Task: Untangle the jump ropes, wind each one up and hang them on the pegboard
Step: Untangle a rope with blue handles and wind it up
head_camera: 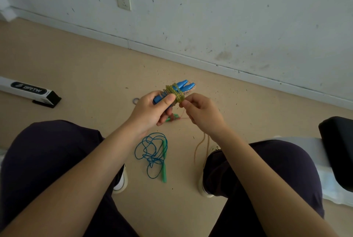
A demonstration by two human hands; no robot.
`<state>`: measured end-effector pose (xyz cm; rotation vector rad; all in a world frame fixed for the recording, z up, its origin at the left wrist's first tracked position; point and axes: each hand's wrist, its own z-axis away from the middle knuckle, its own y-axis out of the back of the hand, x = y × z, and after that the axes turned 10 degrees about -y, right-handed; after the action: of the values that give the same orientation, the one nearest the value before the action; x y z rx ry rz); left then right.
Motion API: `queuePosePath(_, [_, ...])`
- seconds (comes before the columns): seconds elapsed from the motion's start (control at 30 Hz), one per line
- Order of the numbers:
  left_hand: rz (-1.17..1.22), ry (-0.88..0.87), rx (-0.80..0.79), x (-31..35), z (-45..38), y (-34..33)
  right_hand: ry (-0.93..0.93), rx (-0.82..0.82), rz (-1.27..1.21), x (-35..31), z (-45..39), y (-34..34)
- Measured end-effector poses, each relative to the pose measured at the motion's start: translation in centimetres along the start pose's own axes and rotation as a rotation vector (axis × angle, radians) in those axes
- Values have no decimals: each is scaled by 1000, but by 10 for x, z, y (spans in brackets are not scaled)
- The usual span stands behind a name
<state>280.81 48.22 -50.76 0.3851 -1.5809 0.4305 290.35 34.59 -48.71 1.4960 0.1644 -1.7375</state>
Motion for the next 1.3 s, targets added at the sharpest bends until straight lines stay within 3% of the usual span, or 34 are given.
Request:
queuePosePath(0.3, [11, -12, 76, 1, 4, -5, 33, 59, 83, 2, 3, -5])
queuePosePath(0.4, [73, -10, 23, 6, 4, -2, 56, 51, 71, 2, 5, -5])
queuePosePath(0.6, [84, -3, -30, 8, 0, 2, 78, -36, -73, 0, 6, -6])
queuePosePath(0.73, [82, 24, -61, 7, -1, 5, 53, -183, -161, 2, 6, 0])
queuePosePath(0.9, [1, 42, -167, 8, -1, 13, 105, -316, -116, 10, 2, 9])
queuePosePath(1.0, [-37, 33, -179, 4, -1, 15, 73, -246, -170, 7, 5, 8])
queuePosePath(1.13, [-110, 22, -226, -1, 1, 10, 28, -30, -168, 8, 2, 3])
queuePosePath(1.3, [-91, 8, -231, -1, 4, 6, 14, -122, -324, 12, -2, 3])
